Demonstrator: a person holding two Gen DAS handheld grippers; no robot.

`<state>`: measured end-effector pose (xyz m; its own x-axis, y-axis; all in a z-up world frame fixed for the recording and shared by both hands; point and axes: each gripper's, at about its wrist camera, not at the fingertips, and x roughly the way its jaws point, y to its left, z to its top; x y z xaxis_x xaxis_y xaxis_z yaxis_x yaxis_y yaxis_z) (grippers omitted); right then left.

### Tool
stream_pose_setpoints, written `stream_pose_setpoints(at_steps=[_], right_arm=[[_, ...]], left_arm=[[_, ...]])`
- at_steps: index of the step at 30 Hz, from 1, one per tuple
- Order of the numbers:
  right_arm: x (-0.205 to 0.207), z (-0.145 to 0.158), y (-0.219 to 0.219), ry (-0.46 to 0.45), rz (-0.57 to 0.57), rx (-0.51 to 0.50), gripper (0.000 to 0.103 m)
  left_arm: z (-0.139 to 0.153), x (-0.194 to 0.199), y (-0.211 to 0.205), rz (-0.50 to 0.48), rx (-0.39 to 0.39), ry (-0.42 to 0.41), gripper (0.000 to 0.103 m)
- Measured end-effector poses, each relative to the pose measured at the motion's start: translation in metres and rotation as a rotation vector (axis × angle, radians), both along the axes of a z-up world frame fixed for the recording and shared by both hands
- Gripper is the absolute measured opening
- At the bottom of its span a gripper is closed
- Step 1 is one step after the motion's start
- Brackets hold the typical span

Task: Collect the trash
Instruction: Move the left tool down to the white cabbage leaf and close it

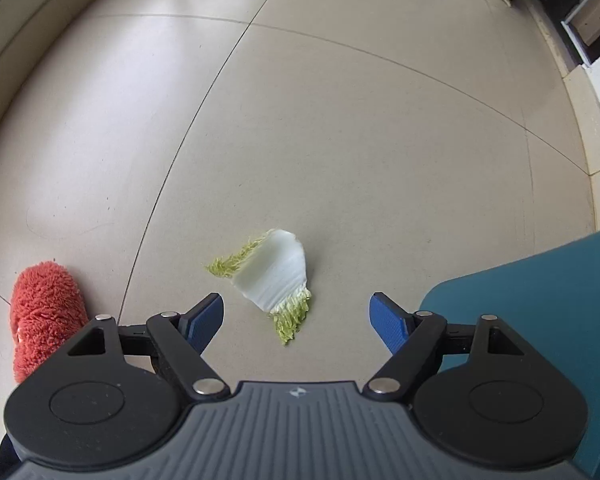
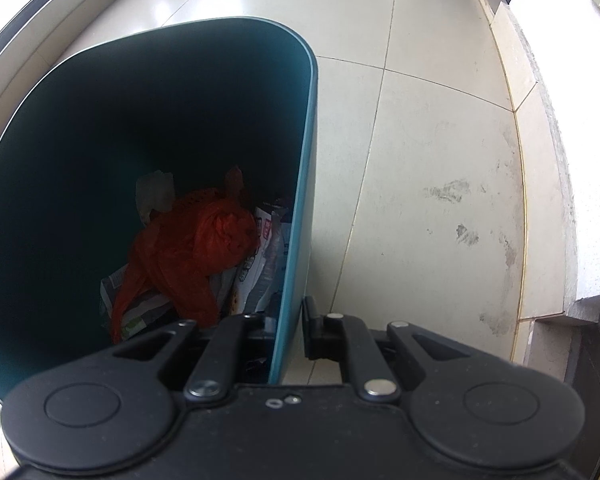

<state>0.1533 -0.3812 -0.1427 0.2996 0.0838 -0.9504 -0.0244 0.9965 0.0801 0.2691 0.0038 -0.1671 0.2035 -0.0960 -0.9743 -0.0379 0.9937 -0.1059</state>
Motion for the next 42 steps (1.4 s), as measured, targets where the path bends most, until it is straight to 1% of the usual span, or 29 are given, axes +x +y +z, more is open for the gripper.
stream_pose_setpoints(at_steps=[2, 4, 7, 11, 14, 17, 19, 21, 22, 23, 24, 25, 26, 27, 28, 30, 33, 34, 38, 42], right_arm=[[0.000, -0.003, 0.001, 0.008, 0.006, -0.002, 0.008], [0.000, -0.004, 0.001, 0.015, 0.009, 0.003, 0.009], [0.000, -0.005, 0.001, 0.017, 0.018, 0.003, 0.009], [0.000, -0.006, 0.002, 0.029, 0.037, -0.001, 0.009], [0.001, -0.008, 0.004, 0.038, 0.038, 0.001, 0.009], [0.001, -0.006, 0.005, 0.046, 0.047, -0.009, 0.008], [-0.001, -0.004, 0.007, 0.049, 0.054, -0.015, 0.008], [-0.002, 0.000, 0.009, 0.044, 0.062, -0.023, 0.008], [-0.002, 0.001, 0.009, 0.043, 0.064, -0.025, 0.008], [-0.002, 0.000, 0.010, 0.042, 0.065, -0.026, 0.008], [-0.002, 0.000, 0.009, 0.042, 0.063, -0.024, 0.008], [-0.002, -0.001, 0.009, 0.042, 0.060, -0.021, 0.008], [-0.002, -0.001, 0.009, 0.042, 0.059, -0.019, 0.008], [-0.001, -0.001, 0.009, 0.041, 0.058, -0.018, 0.008], [-0.002, -0.002, 0.009, 0.040, 0.056, -0.018, 0.008], [-0.002, -0.003, 0.009, 0.037, 0.055, -0.021, 0.008], [-0.005, -0.001, 0.010, 0.031, 0.056, -0.023, 0.008], [-0.006, -0.001, 0.009, 0.029, 0.052, -0.020, 0.008], [-0.010, 0.003, 0.009, 0.013, 0.057, -0.022, 0.008], [-0.014, 0.006, 0.010, -0.003, 0.066, -0.027, 0.008]], left_arm=[[-0.026, 0.013, 0.005, 0.019, -0.004, 0.036, 0.080], [-0.048, 0.024, 0.008, 0.024, 0.014, 0.058, 0.080], [-0.083, 0.037, 0.010, 0.002, 0.068, 0.089, 0.080], [-0.125, 0.047, 0.016, -0.014, 0.110, 0.146, 0.080], [-0.144, 0.053, 0.010, -0.039, 0.136, 0.153, 0.080], [-0.154, 0.055, 0.004, -0.047, 0.122, 0.151, 0.080], [-0.158, 0.057, 0.001, -0.050, 0.128, 0.138, 0.080], [-0.162, 0.057, -0.003, -0.043, 0.122, 0.134, 0.078], [-0.162, 0.057, -0.004, -0.039, 0.126, 0.130, 0.074], [-0.163, 0.057, -0.005, -0.037, 0.131, 0.129, 0.057], [-0.163, 0.050, -0.003, -0.032, 0.138, 0.131, 0.047], [-0.162, 0.049, -0.004, -0.025, 0.140, 0.128, 0.045], [-0.162, 0.050, -0.009, -0.016, 0.159, 0.116, 0.035], [-0.160, 0.049, -0.012, -0.012, 0.168, 0.107, 0.030], [-0.158, 0.047, -0.014, -0.011, 0.174, 0.103, 0.027], [-0.149, 0.035, -0.011, -0.020, 0.186, 0.087, 0.016], [-0.134, 0.028, -0.017, -0.026, 0.191, 0.063, 0.008], [-0.128, 0.023, -0.019, -0.026, 0.188, 0.051, 0.008], [-0.105, 0.007, -0.031, -0.030, 0.218, 0.016, 0.004], [-0.078, 0.009, -0.022, -0.005, 0.237, 0.002, 0.003]])
